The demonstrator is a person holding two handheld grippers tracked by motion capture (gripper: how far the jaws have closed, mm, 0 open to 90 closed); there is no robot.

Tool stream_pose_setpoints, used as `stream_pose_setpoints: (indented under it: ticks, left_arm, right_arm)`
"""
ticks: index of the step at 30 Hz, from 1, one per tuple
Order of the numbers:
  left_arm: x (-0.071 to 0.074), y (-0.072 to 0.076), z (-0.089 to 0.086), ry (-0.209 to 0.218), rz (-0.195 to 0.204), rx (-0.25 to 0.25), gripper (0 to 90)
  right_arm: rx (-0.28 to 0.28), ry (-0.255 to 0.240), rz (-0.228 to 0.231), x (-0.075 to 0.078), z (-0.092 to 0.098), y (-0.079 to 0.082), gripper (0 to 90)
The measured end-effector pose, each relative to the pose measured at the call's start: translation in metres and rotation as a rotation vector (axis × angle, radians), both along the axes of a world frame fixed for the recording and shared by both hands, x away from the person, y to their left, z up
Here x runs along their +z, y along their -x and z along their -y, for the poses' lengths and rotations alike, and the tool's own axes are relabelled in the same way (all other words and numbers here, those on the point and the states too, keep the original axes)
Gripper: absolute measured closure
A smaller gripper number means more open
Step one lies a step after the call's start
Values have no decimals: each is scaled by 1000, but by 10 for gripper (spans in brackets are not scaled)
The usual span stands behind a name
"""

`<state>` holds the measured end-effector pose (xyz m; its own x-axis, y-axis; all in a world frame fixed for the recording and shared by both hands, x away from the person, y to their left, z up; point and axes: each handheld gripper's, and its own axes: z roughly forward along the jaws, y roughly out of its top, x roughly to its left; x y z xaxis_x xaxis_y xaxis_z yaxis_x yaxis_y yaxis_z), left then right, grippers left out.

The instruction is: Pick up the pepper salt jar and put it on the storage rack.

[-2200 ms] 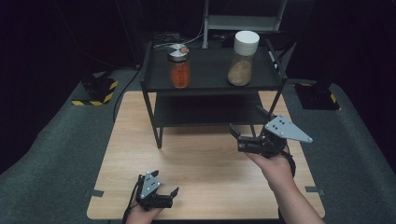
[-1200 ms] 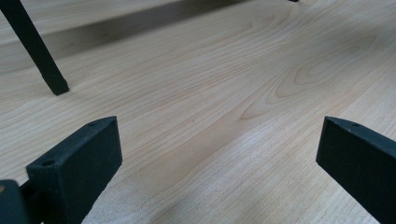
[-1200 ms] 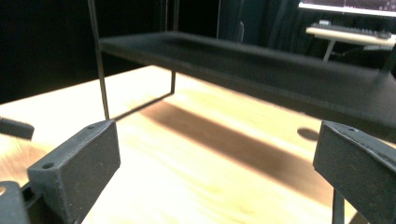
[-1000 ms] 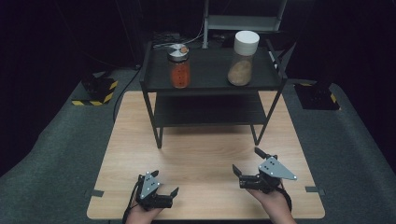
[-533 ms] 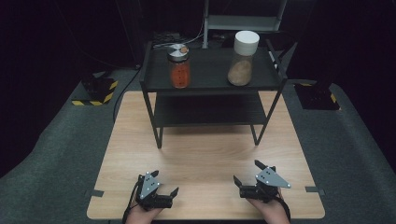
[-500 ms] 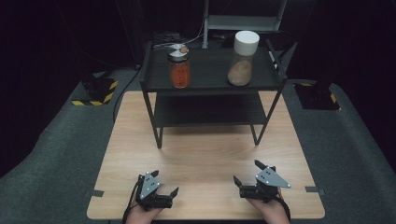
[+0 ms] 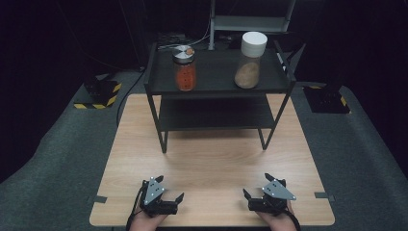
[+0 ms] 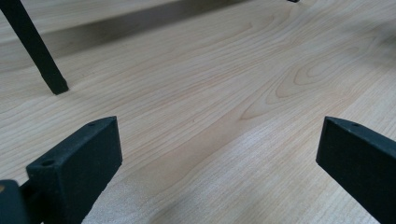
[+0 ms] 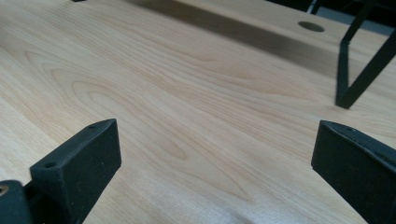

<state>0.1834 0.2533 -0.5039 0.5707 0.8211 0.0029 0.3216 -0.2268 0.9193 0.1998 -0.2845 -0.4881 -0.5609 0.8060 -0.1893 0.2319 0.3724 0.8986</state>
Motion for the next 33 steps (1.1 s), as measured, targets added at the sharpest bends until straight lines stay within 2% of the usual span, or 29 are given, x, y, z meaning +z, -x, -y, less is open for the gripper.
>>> stream_pose_setpoints:
  ticks: [4, 6, 9, 14, 24, 27, 29, 33]
  left_arm:
    - [0, 1, 2, -13, 7, -2, 4]
    - [0, 1, 3, -18, 9, -6, 4]
    - [0, 2, 3, -25, 14, -6, 4]
    - [-2, 4, 1, -19, 28, -15, 3]
    - [-2, 4, 1, -18, 26, -8, 4]
    - [-1, 5, 2, -24, 29, -7, 4]
    - [-1, 6, 3, -31, 28, -6, 4]
    - [0, 5, 3, -26, 18, 1, 4]
  right_arm:
    - [1, 12, 2, 0, 1, 1, 11]
    - [14, 5, -7, 1, 4, -1, 12]
    - [22, -5, 6, -1, 6, 0, 13]
    - [23, 9, 16, -1, 5, 3, 13]
    - [24, 29, 35, -3, 4, 6, 13]
    - [13, 1, -4, 0, 7, 3, 5]
    - [16, -16, -9, 0, 11, 3, 5]
    - [0, -11, -23, 2, 10, 3, 4]
